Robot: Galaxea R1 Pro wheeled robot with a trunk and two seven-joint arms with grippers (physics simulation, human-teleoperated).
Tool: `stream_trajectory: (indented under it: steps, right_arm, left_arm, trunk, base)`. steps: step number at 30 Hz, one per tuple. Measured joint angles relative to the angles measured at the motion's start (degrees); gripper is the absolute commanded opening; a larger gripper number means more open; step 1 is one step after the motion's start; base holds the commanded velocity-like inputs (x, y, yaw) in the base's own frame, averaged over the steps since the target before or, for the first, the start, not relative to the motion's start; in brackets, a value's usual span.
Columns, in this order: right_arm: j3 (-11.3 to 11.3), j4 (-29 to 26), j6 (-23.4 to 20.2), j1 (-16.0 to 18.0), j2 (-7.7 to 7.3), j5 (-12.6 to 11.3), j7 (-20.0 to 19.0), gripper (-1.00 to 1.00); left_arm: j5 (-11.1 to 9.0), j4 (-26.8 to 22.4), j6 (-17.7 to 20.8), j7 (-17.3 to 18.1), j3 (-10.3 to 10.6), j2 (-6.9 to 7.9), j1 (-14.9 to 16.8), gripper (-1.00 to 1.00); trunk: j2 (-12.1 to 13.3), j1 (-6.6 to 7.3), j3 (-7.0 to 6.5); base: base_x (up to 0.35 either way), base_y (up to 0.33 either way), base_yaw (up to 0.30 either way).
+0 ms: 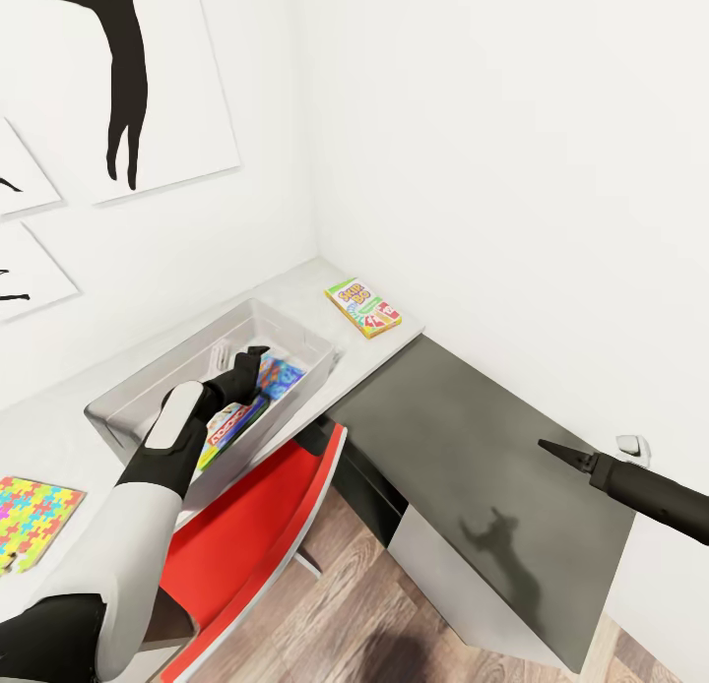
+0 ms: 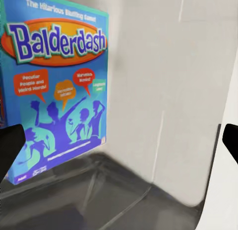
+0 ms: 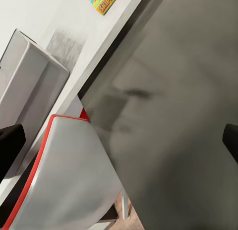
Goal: Put all the toys in the child's room - the three board games (two on the bed and one on the table), the two jigsaw puzzles on the table, and the tennis ball on the table - inside the toy box on the table in the child's room.
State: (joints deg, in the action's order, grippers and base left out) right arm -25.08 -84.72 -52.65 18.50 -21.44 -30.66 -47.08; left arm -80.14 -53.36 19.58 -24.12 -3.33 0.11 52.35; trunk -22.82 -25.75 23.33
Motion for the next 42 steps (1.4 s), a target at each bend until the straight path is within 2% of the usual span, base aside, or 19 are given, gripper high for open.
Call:
stream_trajectory:
  steps: [24, 29, 34, 36, 42]
  right_arm:
    - [0.0, 0.0, 0.0, 0.0, 0.0, 0.0, 0.0, 1.0]
    - [0.0, 0.0, 0.0, 0.0, 0.0, 0.0, 0.0, 1.0]
    - [0.0, 0.0, 0.0, 0.0, 0.0, 0.0, 0.0, 1.0]
    - [0.0, 0.0, 0.0, 0.0, 0.0, -0.1, 0.0, 1.0]
    - [0.1, 0.0, 0.0, 0.0, 0.01, 0.0, 0.0, 1.0]
  left_arm:
    - [0.0, -0.1, 0.0, 0.0, 0.0, 0.34, 0.0, 1.0]
    - [0.0, -0.5, 0.1, 0.0, 0.0, 1.0, 0.0, 1.0]
    - [-0.1, -1.8, 0.3, -0.1, -0.1, 2.48, 0.0, 1.0]
    - [-0.1, -3.3, 0.4, -0.1, -0.1, 3.35, 0.0, 1.0]
    - [-0.2, -6.2, 0.7, -0.1, -0.2, 4.23, 0.0, 1.0]
  trunk:
    - [0.0, 0.0, 0.0]
    - [0.0, 0.0, 0.0]
    - [0.0, 0.0, 0.0]
    - [0.0, 0.0, 0.0]
    - [0.0, 0.0, 0.0]
  base:
    - [0.0, 0.0, 0.0]
    - [0.0, 0.0, 0.0]
    - [0.0, 0.0, 0.0]
    - [0.0, 0.0, 0.0]
    - [0.0, 0.0, 0.0]
